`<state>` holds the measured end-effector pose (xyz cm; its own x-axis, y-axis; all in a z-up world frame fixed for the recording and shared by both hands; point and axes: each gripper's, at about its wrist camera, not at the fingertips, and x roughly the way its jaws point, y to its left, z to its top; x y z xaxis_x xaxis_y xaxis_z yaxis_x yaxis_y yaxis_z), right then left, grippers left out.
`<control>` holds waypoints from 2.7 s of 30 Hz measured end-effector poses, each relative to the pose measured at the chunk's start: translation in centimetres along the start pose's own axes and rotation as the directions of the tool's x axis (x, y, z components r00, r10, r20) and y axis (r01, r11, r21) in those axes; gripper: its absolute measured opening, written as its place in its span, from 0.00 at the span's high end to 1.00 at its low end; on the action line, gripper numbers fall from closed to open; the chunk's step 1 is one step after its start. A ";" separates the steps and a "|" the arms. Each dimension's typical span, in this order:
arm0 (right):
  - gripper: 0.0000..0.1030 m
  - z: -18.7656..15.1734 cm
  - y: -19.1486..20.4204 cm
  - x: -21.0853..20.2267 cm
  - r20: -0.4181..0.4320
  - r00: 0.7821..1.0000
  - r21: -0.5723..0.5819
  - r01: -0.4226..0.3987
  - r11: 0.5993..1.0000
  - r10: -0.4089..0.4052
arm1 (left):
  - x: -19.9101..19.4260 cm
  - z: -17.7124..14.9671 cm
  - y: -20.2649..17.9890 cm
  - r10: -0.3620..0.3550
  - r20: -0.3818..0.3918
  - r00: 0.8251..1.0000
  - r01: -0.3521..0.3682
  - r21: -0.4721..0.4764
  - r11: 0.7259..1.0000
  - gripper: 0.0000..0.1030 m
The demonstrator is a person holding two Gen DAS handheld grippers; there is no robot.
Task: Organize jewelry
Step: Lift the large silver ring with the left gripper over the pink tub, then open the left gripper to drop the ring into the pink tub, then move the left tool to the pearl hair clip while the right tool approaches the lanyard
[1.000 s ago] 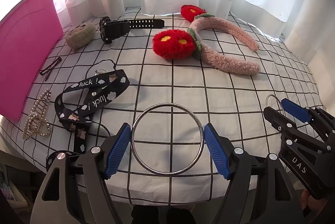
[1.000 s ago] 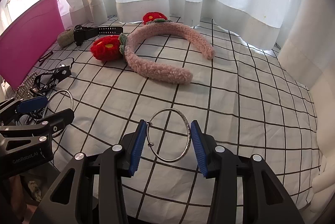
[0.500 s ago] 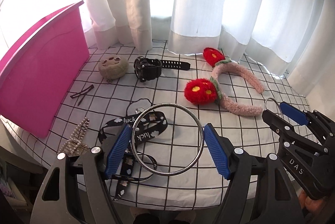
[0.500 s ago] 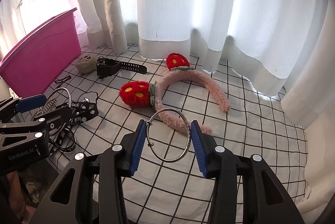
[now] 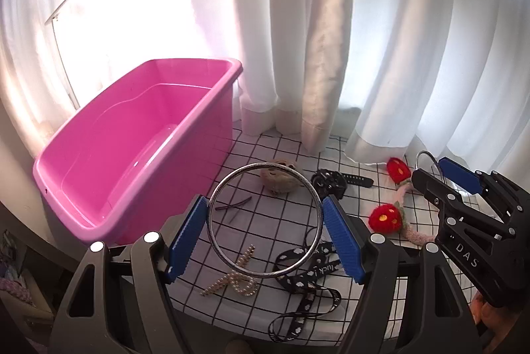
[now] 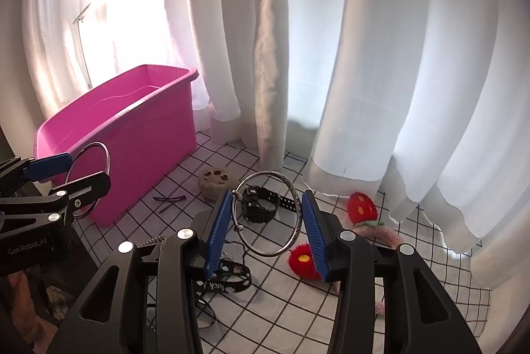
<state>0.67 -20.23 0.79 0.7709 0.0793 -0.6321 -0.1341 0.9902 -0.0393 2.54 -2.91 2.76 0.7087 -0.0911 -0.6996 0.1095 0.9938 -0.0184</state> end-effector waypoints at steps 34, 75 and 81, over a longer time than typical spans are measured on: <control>0.59 14.8 24.6 17.2 -0.188 0.966 -0.122 -0.204 0.971 0.179 | 8.5 6.6 26.4 0.153 -0.143 0.978 -0.178 -0.179 0.968 0.32; 0.42 11.3 10.6 5.2 -0.083 0.994 0.084 -0.066 0.994 0.073 | 3.6 6.7 17.8 0.073 -0.104 0.992 -0.087 -0.144 0.986 0.11; 0.42 5.8 6.6 2.3 -0.119 0.992 0.122 -0.026 0.992 0.041 | 1.1 4.3 13.5 0.048 -0.110 0.993 -0.062 -0.124 0.990 0.11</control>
<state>5.15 -12.82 3.61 0.6855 0.1052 -0.7205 -0.0770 0.9944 0.0720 7.77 10.17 4.79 0.6323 -0.0356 -0.7739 -0.0216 0.9977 -0.0636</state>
